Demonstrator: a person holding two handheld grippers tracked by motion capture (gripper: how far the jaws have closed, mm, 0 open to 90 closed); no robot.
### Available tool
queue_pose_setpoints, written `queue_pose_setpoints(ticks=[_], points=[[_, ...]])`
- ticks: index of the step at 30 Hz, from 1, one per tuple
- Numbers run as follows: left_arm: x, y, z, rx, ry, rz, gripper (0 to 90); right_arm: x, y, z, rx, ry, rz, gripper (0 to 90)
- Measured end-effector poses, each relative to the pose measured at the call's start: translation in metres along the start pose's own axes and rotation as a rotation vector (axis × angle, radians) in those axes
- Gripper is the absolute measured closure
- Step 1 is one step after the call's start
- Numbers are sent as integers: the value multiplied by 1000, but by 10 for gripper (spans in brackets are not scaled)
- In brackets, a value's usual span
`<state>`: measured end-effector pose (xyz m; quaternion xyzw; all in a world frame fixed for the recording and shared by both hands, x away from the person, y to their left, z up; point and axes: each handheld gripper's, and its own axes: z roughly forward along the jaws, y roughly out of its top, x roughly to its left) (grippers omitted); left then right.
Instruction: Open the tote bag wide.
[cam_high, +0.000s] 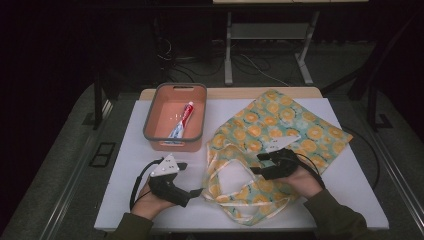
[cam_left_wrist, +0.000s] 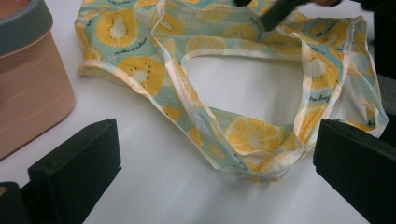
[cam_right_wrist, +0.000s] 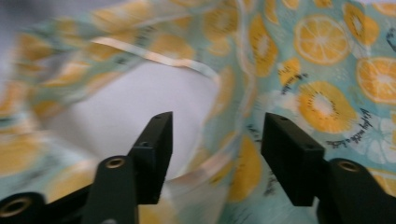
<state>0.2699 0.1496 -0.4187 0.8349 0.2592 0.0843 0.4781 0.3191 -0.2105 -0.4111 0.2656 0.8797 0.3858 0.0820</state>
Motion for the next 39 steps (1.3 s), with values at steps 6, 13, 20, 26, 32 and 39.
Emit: queue_pose_setpoints(ticks=[6, 13, 20, 26, 32, 39], points=[[-1, 1, 1, 3, -1, 3, 0, 33, 7, -17, -34, 96, -52, 350], [0, 0, 1, 4, -2, 3, 0, 76, 12, 15, 55, 205, -182, 352], [0, 0, 1, 7, -5, 6, 0, 80, 2, 38, 160, 197, -234, 703], [-1, 1, 1, 5, -2, 8, 0, 72, 5, 27, 80, 217, -196, 870], [-1, 1, 0, 4, 2, 8, 0, 59, 11, 2, -29, 189, -149, 889], [0, 1, -1, 2, 4, 6, 0, 20, 7, -36, -122, 55, -50, 890]])
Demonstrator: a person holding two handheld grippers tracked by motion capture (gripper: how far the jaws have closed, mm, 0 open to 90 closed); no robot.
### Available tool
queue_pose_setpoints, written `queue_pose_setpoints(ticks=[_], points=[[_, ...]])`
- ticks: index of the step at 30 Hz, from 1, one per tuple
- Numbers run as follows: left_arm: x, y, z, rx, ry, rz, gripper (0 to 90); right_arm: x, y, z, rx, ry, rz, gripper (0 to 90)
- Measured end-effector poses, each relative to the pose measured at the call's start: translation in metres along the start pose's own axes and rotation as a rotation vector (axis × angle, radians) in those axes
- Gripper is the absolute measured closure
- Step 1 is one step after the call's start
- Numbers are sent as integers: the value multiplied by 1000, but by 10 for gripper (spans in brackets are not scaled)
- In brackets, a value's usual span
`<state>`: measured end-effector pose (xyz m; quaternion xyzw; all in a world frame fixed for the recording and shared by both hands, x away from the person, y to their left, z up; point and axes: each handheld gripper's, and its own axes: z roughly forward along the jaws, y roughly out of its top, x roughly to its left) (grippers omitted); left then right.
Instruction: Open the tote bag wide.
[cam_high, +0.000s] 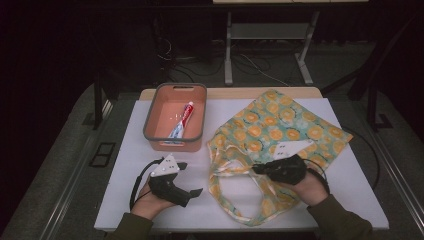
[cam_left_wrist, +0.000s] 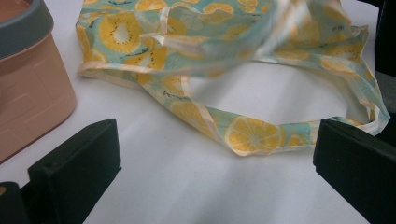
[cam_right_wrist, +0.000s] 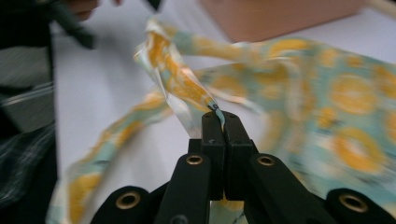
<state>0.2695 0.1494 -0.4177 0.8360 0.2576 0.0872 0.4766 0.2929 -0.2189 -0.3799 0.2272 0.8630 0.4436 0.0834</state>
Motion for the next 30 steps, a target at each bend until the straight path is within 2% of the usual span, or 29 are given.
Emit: queue_pose_setpoints(ticks=[4, 7, 9, 11, 13, 15, 17, 20, 22, 24, 26, 28, 30], points=[[0, 0, 0, 2, 1, 2, 0, -28, -9, -20, -21, -96, 73, 890], [0, 0, 0, 3, 2, 1, 0, -51, -21, -29, -4, -172, 139, 890], [0, 0, 1, 5, 1, 2, 0, -65, -30, -31, 25, -229, 172, 890], [0, 0, 1, 6, 1, 2, 0, -78, -40, -32, 48, -257, 232, 890], [0, 0, 1, 6, 0, 2, 0, -90, -50, -30, 112, -319, 256, 890], [-1, 0, 1, 5, 1, 1, 0, -101, -62, -28, 144, -341, 299, 890], [-1, 0, 1, 5, 1, 2, 0, -108, -70, -26, 190, -370, 315, 889], [-1, 0, 1, 5, -1, 1, 0, -115, -79, -24, 224, -379, 347, 880], [-1, 0, 1, 5, -2, 1, 0, -117, -84, -22, 252, -381, 369, 791], [-1, 0, 1, 5, -2, 2, 0, -118, -84, -23, 232, -369, 389, 679], [-1, 0, 1, 5, -1, 2, 0, -116, -79, -29, 180, -379, 411, 548], [-1, 0, 1, 5, -1, 1, 0, -112, -70, -38, 133, -399, 398, 441], [-1, 0, 1, 5, -2, 3, 0, -107, -60, -47, 81, -392, 377, 390]])
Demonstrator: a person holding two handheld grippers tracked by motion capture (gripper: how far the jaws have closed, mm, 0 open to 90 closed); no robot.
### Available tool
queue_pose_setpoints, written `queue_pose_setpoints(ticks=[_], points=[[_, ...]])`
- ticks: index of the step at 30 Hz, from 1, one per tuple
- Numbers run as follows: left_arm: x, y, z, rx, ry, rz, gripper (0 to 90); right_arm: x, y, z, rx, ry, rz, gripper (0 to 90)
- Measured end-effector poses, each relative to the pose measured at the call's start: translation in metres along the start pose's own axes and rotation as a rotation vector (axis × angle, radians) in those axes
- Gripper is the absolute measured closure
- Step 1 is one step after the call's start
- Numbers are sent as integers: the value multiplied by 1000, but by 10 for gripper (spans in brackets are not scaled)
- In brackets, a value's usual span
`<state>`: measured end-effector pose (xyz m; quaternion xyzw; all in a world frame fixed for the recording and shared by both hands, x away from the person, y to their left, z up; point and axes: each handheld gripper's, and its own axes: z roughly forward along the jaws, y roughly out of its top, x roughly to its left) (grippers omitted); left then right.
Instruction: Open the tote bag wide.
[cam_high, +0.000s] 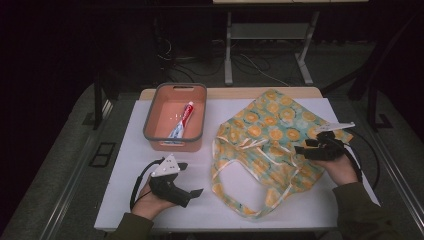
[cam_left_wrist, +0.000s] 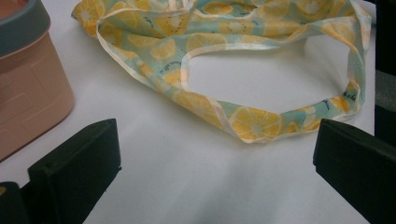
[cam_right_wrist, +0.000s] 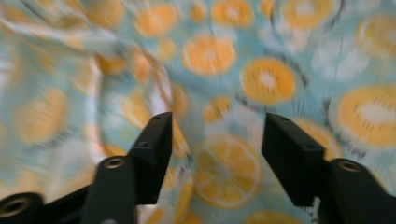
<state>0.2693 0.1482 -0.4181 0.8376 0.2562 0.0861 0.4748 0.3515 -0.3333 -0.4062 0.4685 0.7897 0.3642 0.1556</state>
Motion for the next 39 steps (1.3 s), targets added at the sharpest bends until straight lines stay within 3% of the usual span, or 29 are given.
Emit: queue_pose_setpoints(ticks=[5, 9, 14, 18, 27, 29, 37, 39], points=[[0, 0, 0, 3, 1, 1, 0, 23, 13, -11, -38, 121, -62, 366], [0, 0, 0, 1, 2, 1, 0, 51, 18, 3, 14, 186, -159, 397], [0, 0, 0, 3, 1, 1, 0, 79, 21, 26, 68, 240, -228, 471], [0, 0, 0, 2, 2, 1, 0, 91, 21, 44, 107, 221, -267, 508], [0, 0, 1, 5, 0, 2, 0, 99, 8, 72, 174, 199, -317, 499], [0, 0, 1, 5, 0, 3, 0, 99, 6, 73, 168, 187, -320, 539], [0, -1, 1, 9, -4, 4, 0, 99, 4, 72, 140, 159, -337, 849], [0, 0, 1, 8, -5, 6, 0, 98, 4, 72, 137, 160, -338, 885]])
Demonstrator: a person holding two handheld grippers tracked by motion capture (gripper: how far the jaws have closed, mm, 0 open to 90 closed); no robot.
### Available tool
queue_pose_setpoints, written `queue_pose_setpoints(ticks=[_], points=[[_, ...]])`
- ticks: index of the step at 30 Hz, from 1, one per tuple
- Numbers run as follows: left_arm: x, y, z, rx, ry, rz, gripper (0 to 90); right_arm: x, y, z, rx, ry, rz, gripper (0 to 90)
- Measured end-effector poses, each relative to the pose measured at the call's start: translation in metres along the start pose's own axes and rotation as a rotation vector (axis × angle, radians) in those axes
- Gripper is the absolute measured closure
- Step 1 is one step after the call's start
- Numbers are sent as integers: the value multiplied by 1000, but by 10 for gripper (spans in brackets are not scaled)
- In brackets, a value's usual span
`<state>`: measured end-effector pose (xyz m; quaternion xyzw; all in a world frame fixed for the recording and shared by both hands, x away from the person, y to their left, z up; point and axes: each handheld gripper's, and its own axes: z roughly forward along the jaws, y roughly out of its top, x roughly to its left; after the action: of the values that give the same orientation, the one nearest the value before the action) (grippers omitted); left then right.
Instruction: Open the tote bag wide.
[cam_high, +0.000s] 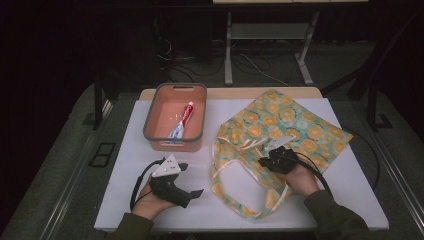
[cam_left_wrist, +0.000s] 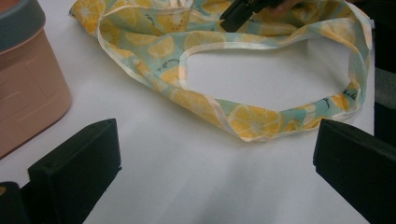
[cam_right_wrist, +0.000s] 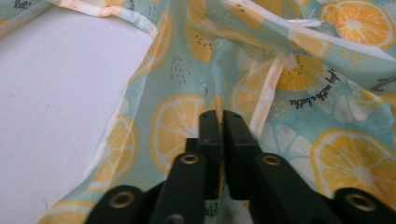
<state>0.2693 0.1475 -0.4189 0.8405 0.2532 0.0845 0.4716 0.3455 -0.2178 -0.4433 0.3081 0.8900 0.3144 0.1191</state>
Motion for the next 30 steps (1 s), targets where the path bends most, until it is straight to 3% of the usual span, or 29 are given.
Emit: queue_pose_setpoints(ticks=[3, 8, 15, 21, 30], points=[[0, 0, 0, -2, 0, -2, 0, -3, 0, -3, -13, 8, 15, 894], [0, 0, -1, -3, -1, -2, 0, -13, 1, -19, -91, 31, 72, 896], [0, 0, -1, -2, 1, -1, 0, -33, -2, -47, -188, 12, 137, 897], [0, 0, 0, 3, 2, 0, 0, -49, 3, -65, -254, -6, 163, 896], [3, 1, 0, 3, 0, 0, 0, -74, 9, -70, -320, -9, 231, 897]])
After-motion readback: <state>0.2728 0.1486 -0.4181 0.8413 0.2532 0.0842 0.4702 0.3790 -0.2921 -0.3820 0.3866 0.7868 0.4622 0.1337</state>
